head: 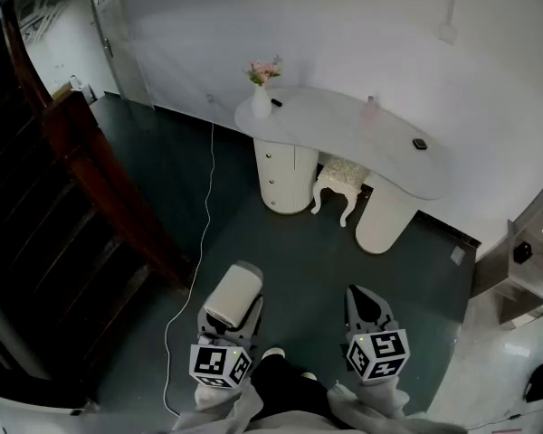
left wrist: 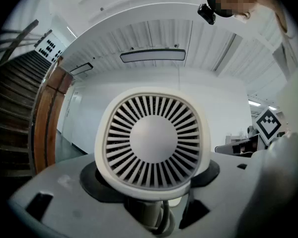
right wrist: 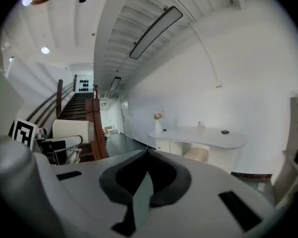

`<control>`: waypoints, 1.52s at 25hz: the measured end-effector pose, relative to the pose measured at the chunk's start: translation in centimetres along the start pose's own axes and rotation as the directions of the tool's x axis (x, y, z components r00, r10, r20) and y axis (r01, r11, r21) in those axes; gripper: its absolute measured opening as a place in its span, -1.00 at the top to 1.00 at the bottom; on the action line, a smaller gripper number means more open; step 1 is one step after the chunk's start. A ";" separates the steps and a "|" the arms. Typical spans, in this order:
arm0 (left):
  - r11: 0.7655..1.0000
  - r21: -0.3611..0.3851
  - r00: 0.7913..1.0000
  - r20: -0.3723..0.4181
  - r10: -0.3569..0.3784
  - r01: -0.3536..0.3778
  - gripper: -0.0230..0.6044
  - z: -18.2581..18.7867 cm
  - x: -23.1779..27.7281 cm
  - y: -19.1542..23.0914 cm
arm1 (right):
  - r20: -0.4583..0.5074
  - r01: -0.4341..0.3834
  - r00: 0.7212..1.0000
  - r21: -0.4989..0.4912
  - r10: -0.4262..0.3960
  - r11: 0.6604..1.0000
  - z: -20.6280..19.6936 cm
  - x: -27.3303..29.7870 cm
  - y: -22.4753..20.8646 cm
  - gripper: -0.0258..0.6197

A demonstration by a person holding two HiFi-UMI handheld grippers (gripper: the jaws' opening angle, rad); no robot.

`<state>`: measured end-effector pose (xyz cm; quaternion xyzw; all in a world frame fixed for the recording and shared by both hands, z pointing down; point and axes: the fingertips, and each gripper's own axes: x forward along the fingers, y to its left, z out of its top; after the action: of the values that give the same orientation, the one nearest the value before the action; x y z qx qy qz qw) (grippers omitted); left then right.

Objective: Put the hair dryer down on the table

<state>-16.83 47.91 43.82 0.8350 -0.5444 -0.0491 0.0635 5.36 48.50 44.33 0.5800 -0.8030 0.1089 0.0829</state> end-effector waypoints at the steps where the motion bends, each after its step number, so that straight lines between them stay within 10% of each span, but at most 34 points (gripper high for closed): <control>1: 1.000 -0.003 1.000 -0.006 0.000 0.000 -0.13 -0.2 -0.2 -0.2 | -0.009 -0.003 1.000 0.000 0.003 1.000 -0.3 -0.3 0.1 0.77; 38: 0.999 -0.028 0.994 -0.098 -0.045 0.043 -0.13 -4.6 1.6 -2.9 | -0.083 0.084 0.994 0.103 -0.075 0.991 -4.7 -2.2 -4.7 0.77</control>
<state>-12.88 47.89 47.84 0.8473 -0.5214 -0.0161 0.1000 10.52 50.38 48.61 0.6104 -0.7684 0.1711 0.0877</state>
